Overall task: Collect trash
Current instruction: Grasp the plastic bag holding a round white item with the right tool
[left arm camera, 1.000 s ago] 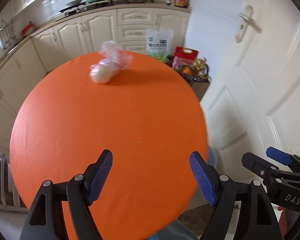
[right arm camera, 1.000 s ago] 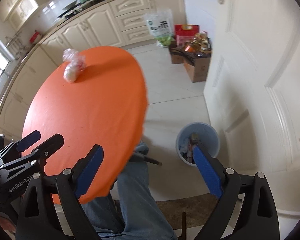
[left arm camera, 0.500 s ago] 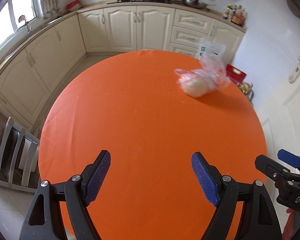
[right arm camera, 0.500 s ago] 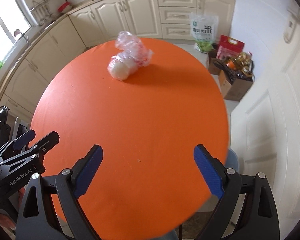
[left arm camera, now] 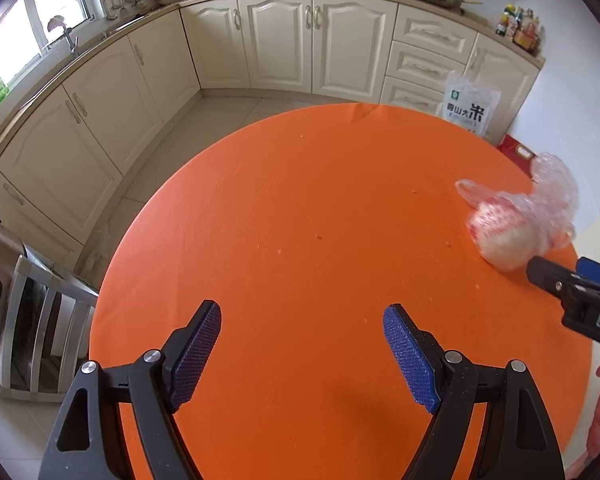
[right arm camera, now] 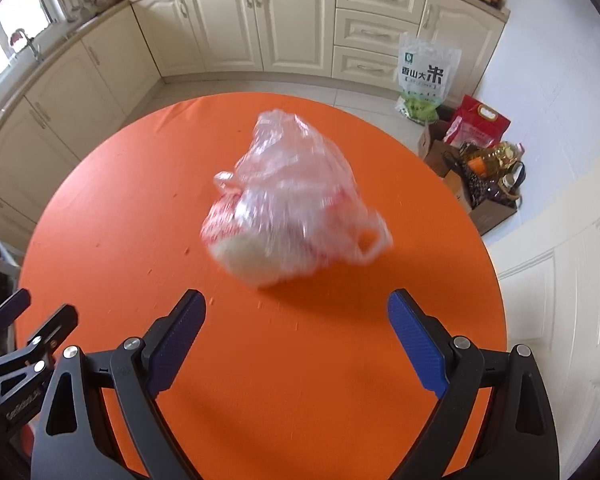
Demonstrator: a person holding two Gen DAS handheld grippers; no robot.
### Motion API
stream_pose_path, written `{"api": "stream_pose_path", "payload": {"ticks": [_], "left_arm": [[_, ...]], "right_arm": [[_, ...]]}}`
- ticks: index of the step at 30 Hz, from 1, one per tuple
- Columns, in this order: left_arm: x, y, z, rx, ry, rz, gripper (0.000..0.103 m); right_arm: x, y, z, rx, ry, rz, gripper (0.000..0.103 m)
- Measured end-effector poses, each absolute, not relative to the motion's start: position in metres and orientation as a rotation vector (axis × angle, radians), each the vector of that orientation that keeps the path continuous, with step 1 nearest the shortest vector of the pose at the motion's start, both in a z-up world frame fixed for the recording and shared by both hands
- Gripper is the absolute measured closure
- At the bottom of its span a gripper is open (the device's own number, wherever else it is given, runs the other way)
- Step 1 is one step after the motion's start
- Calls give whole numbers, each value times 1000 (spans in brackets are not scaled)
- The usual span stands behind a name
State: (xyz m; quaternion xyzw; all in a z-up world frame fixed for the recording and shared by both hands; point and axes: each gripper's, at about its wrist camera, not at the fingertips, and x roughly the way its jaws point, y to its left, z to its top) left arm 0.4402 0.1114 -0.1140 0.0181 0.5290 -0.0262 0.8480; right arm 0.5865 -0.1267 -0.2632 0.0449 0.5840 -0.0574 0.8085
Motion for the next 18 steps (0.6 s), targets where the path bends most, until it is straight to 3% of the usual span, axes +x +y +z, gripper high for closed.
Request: {"api": "stream_pose_path", "payload": {"ticks": [10, 12, 14, 18], "left_arm": [[486, 101, -139, 99, 1116, -58, 24], [488, 98, -144, 93, 1121, -68, 24], [488, 97, -147, 98, 1118, -66, 24], [480, 99, -147, 98, 1109, -56, 24]], "right_arm": [[630, -127, -301, 169, 1281, -44, 9], [632, -123, -305, 157, 1277, -37, 24], [630, -115, -304, 157, 1285, -4, 31], [621, -107, -301, 134, 1299, 37, 36]]}}
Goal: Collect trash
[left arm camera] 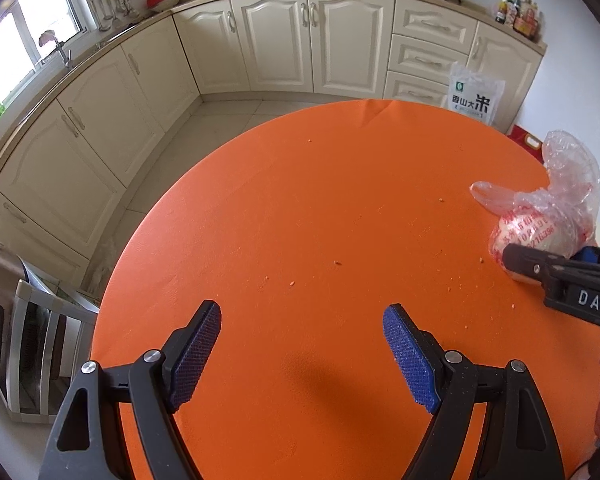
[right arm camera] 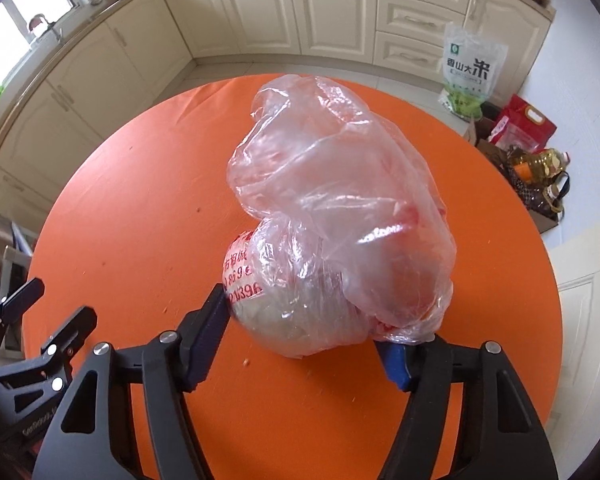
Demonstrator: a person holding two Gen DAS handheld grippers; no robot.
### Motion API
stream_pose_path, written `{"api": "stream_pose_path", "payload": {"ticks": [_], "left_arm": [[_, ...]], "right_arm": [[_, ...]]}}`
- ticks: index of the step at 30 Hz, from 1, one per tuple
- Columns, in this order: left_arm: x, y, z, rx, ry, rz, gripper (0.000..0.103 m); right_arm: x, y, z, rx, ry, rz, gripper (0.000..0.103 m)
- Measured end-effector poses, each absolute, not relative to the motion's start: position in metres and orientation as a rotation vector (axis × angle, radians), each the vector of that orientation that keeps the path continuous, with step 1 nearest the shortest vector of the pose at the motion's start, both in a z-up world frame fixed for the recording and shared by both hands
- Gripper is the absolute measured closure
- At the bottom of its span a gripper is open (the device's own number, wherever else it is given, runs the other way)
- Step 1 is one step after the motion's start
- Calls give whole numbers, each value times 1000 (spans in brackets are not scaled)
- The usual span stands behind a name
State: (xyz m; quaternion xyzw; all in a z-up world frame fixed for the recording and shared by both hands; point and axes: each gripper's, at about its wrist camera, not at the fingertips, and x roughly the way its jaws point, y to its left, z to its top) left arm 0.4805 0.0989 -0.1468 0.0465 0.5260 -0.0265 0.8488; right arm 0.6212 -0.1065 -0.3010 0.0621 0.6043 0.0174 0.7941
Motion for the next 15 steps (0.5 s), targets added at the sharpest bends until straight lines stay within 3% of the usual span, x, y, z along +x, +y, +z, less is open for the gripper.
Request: {"api": "stream_pose_path", "payload": {"ticks": [15], "left_arm": [[397, 116, -121, -21, 1126, -10, 24]], "right_arm": [[492, -76, -260, 125, 1310, 207, 37]]}}
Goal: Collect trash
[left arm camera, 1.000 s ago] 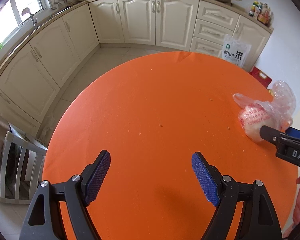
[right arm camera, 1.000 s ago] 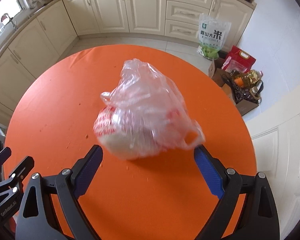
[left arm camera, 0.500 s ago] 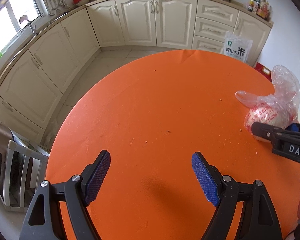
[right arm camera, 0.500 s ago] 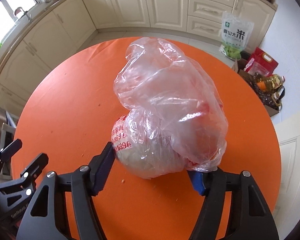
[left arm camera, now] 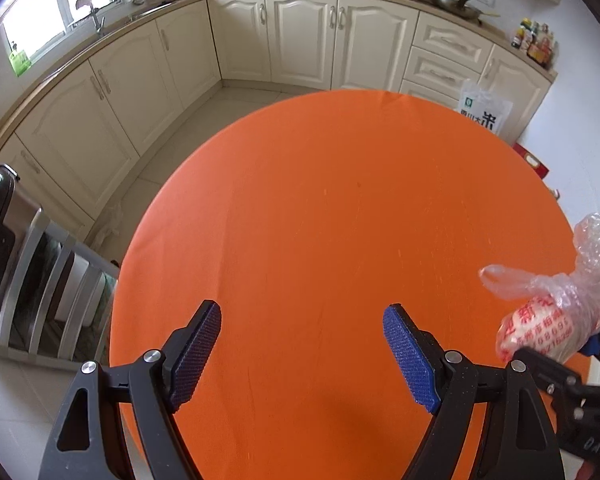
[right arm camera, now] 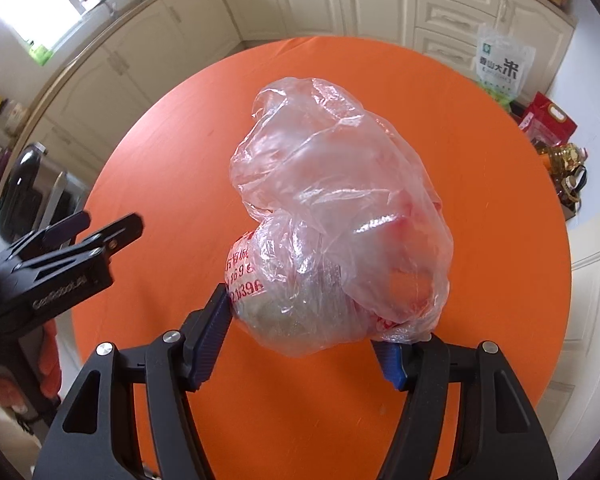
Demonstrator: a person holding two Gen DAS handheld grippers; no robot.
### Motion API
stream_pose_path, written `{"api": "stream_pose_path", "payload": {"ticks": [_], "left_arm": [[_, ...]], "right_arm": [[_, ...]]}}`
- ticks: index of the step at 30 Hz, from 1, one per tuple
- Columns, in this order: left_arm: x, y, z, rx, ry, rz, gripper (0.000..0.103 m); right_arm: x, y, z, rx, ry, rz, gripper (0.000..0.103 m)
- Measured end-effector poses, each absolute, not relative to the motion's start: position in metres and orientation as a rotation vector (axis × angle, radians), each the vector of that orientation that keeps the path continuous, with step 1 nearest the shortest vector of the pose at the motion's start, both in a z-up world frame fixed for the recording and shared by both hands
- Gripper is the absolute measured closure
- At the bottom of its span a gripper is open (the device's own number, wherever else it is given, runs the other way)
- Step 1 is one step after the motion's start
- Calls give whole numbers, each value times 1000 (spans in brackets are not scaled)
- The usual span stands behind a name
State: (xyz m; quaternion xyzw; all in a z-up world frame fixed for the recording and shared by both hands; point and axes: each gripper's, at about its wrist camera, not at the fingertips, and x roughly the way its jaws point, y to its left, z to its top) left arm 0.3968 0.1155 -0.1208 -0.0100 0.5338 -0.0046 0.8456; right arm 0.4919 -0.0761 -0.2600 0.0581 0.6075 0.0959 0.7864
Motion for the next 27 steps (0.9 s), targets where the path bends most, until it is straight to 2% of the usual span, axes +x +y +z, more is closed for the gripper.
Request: {"api": "stream_pose_path", "payload": {"ticks": [5, 13, 16, 18, 27], "left_arm": [[359, 119, -119, -38, 1152, -27, 24], [329, 117, -120, -24, 1200, -44, 24], [326, 107, -115, -18, 1195, -64, 24], [321, 105, -110, -13, 1186, -80, 24], [304, 66, -101, 23, 1164, -168, 23]], "right_arm": [[448, -66, -258, 111, 1323, 224, 37], [408, -72, -269, 125, 1377, 220, 30], [401, -81, -265, 175, 1373, 218, 24], [392, -87, -261, 205, 1357, 225, 17], [372, -129, -239, 302, 1317, 190, 16]]}}
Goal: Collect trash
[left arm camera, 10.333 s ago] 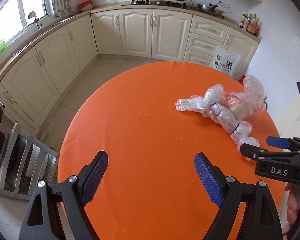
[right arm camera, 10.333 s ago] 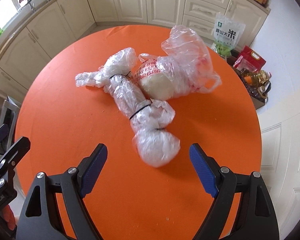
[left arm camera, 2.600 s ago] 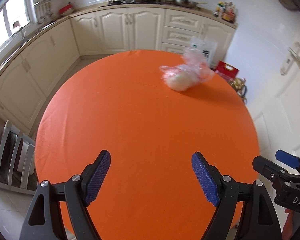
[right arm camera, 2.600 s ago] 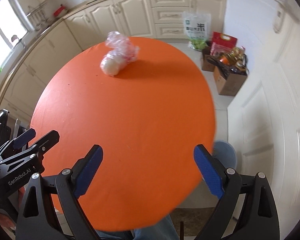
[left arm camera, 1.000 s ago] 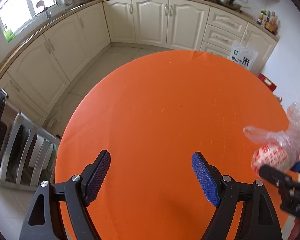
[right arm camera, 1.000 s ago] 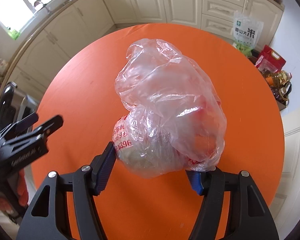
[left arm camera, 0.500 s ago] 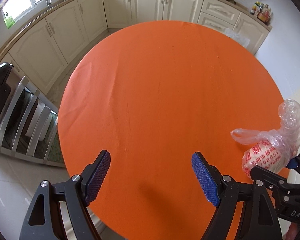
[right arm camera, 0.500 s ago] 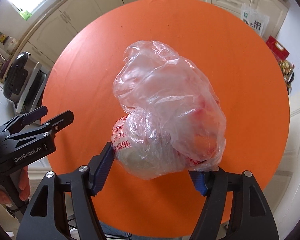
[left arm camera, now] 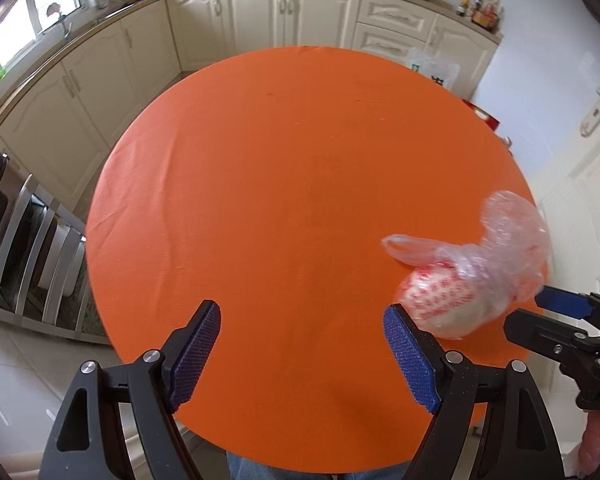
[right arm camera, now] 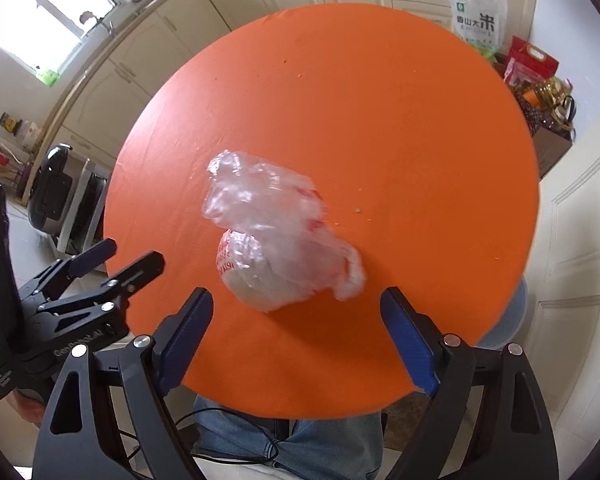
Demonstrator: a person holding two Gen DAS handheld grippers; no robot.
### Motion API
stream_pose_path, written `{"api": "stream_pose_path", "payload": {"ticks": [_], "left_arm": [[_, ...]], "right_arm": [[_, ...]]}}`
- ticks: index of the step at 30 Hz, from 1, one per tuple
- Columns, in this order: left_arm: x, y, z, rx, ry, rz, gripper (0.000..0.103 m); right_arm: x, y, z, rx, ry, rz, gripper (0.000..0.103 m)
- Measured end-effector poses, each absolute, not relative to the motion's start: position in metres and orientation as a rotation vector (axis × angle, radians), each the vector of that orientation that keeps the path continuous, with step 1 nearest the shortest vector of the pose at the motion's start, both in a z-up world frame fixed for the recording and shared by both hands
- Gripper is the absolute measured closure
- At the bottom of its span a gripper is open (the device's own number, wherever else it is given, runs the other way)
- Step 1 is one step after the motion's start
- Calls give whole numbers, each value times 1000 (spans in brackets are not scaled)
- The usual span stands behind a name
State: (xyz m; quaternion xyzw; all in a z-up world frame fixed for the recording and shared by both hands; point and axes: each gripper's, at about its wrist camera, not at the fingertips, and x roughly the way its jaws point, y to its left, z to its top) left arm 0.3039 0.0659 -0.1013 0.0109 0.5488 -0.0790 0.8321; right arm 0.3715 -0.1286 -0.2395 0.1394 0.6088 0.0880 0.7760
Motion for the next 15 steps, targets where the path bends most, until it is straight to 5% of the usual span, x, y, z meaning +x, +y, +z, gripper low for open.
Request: {"api": "stream_pose_path", "payload": {"ticks": [15], "left_arm": [[314, -20, -129, 105, 1188, -336, 14]], "right_arm": [[335, -214, -227, 427, 1267, 42, 11]]}}
